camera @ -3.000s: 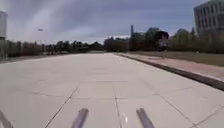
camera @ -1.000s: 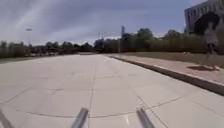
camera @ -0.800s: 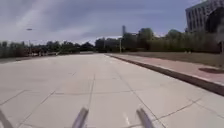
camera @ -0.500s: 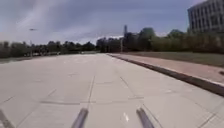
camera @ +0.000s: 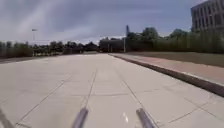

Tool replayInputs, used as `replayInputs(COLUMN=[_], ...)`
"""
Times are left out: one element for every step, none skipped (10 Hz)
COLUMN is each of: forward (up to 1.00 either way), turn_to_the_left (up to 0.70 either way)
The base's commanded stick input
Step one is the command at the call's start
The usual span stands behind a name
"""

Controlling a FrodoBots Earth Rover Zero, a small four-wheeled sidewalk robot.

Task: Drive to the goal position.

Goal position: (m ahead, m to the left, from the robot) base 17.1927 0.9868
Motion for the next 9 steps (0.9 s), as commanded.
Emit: replayInputs(forward=[1.0,1.0,1.0,1.0,1.0,1.0,1.0,1.0,1.0], turn_to_the_left=[0.0,0.0,0.0,0.0,0.0,0.0,0.0,0.0,0.0])
